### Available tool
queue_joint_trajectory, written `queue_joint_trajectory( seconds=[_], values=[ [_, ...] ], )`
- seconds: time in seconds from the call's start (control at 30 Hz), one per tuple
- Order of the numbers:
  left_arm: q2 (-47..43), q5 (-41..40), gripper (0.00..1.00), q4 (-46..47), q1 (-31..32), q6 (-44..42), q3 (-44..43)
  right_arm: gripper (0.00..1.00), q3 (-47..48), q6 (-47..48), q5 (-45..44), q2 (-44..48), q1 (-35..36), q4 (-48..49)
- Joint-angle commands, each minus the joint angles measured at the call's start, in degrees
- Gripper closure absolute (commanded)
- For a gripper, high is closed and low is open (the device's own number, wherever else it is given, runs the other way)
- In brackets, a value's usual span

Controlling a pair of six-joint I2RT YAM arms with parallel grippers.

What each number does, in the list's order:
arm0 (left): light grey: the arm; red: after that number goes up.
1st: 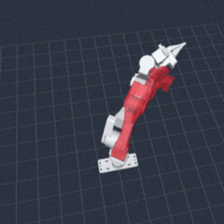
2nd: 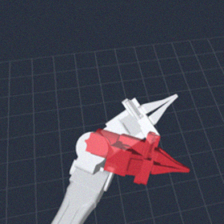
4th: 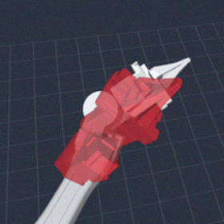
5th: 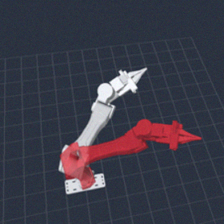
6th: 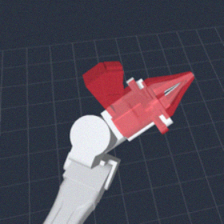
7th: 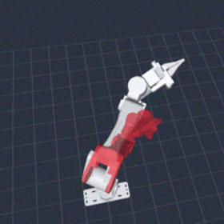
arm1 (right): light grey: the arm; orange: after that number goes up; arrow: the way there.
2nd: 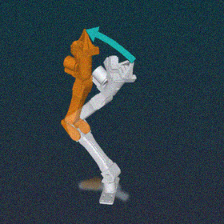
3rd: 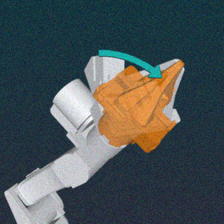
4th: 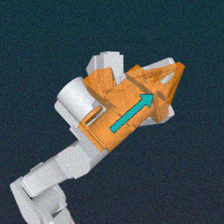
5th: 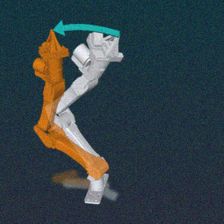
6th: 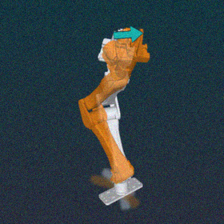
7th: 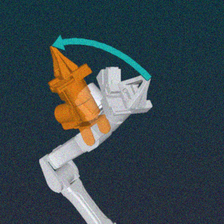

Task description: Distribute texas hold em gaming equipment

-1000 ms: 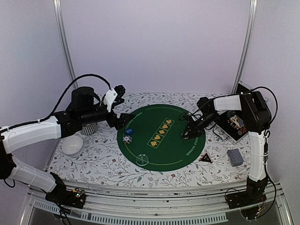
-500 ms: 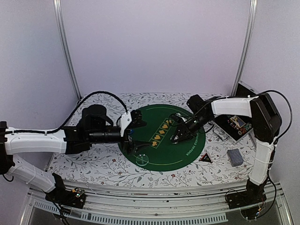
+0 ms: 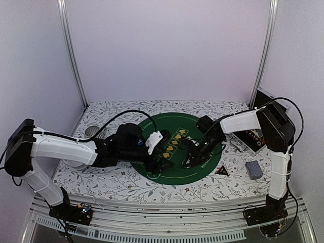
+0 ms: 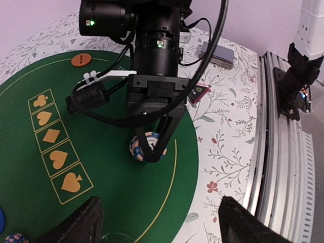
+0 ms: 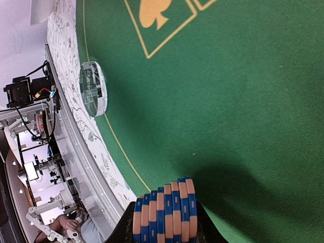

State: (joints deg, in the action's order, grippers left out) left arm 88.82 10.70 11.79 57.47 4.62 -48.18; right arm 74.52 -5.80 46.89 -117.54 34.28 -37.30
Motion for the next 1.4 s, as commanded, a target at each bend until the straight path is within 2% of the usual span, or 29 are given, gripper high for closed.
queue_joint_trajectory(
  seconds=[0.0,0.33,0.5,0.57,0.9,1.07,1.1,1.23,1.3,1.37],
  values=[
    [2.6,-1.7,0.18,-2.4,2.8,1.3,-2.7,0.85,0.4,0.0,-1.7,-1.3,-1.7,1.3],
    [4.2,-3.5,0.16,-5.3,2.9,-0.8,-5.1,0.75,-0.3,1.2,-2.4,-3.1,-4.8,1.4],
    [4.8,-3.2,0.17,-6.2,3.0,-0.8,-5.6,0.64,0.2,1.3,-4.7,-4.1,-5.7,1.4],
    [4.4,-3.4,0.17,-6.5,3.0,-0.9,-5.5,0.63,0.2,1.4,-5.8,-4.4,-5.9,1.4],
    [6.7,-3.4,0.17,-9.3,2.9,-0.5,-9.4,0.62,0.1,1.1,-8.6,-4.0,-7.3,1.6],
    [6.5,-3.7,0.18,-9.8,3.0,-1.6,-8.4,0.65,0.0,0.7,-9.4,-2.8,-7.2,2.2],
    [6.7,-3.6,0.19,-10.8,3.0,-2.7,-8.7,0.65,0.0,0.7,-9.1,-2.9,-7.2,2.2],
    [8.2,-3.8,0.39,-19.9,3.1,-6.5,-11.6,0.64,-0.3,1.0,-10.8,-2.4,-6.8,2.3],
    [8.3,-5.2,0.45,-20.9,3.0,-6.7,-11.2,0.57,0.4,0.7,-13.3,-1.8,-6.8,2.0],
    [7.9,-5.3,0.46,-20.9,3.0,-6.1,-10.5,0.51,1.9,0.4,-17.6,-1.1,-6.9,0.7]
  ],
)
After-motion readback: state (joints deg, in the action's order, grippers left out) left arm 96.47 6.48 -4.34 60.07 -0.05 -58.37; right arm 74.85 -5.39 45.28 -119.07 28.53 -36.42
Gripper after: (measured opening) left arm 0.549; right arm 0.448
